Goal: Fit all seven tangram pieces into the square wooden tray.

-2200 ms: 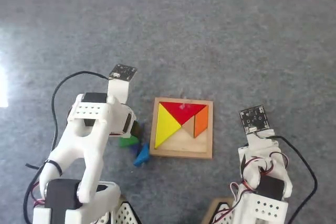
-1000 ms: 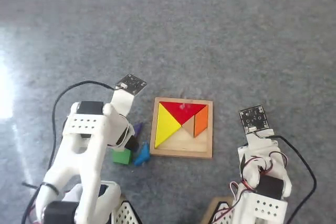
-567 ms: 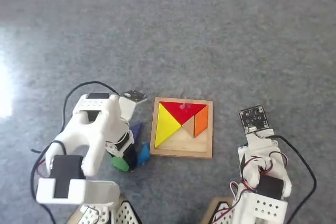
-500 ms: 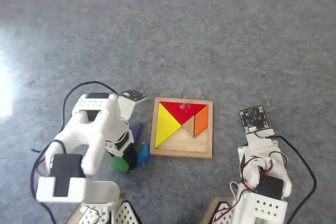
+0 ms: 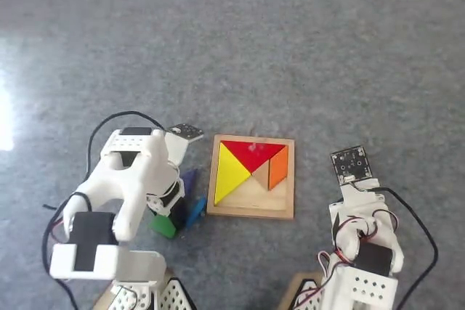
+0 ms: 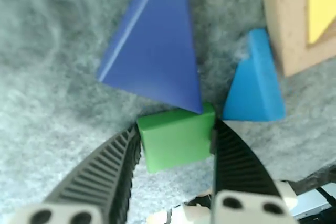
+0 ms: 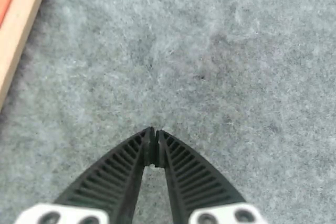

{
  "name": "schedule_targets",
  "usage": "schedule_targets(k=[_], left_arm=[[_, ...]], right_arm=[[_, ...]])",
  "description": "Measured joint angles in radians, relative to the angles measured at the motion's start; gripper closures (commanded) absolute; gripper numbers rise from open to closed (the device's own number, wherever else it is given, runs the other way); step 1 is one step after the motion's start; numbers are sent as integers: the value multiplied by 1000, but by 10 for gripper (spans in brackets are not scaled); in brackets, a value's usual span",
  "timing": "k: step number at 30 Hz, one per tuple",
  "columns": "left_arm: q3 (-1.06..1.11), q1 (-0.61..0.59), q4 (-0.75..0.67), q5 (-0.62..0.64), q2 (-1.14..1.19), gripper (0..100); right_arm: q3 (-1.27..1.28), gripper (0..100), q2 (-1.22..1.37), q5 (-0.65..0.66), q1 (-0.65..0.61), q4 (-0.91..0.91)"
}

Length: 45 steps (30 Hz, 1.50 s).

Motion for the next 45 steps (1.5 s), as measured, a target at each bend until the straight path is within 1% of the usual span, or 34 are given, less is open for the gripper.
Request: schedule_targets(k=[6,10,15,18,25,30,33,39,45], left_arm=[[-100,-6,-2,0,31,841],[-255,-41,-41,34,37,841],[-431,-103,-20,38,38,841],[-486,-109,-9,18,38,837],[-488,-106,12,-17,38,765],[-397,-106,17,-135,38,764],[-334,-106,-20,-184,38,764],[-232,-106,-89,-239,38,764],[-146,-106,-160,-258,38,765]], right_arm=[[0,982,0,0,0,0],[0,982,0,0,0,0],[0,982,0,0,0,0],[0,982,0,0,0,0],[0,982,0,0,0,0],[0,982,0,0,0,0],[0,982,0,0,0,0],[0,982,0,0,0,0],[0,982,0,0,0,0]])
